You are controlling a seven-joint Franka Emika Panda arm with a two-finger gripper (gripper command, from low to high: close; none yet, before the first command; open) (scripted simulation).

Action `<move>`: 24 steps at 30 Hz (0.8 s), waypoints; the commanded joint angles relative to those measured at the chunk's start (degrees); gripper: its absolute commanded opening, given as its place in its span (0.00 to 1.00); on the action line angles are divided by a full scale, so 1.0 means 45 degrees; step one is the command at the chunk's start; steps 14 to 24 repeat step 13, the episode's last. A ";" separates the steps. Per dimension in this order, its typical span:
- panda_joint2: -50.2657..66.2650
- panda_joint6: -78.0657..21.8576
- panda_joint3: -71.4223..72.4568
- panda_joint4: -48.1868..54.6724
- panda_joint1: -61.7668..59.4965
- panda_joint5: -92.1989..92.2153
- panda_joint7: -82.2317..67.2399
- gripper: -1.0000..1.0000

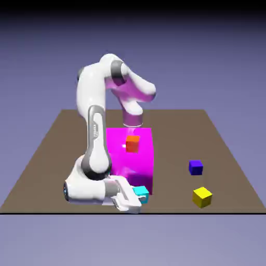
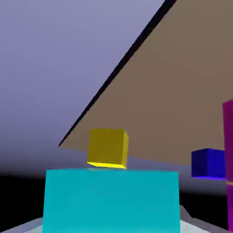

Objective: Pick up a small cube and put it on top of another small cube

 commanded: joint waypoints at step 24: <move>0.1256 0.1887 0.2470 -0.0771 0.1300 -0.0418 0.1358 1.00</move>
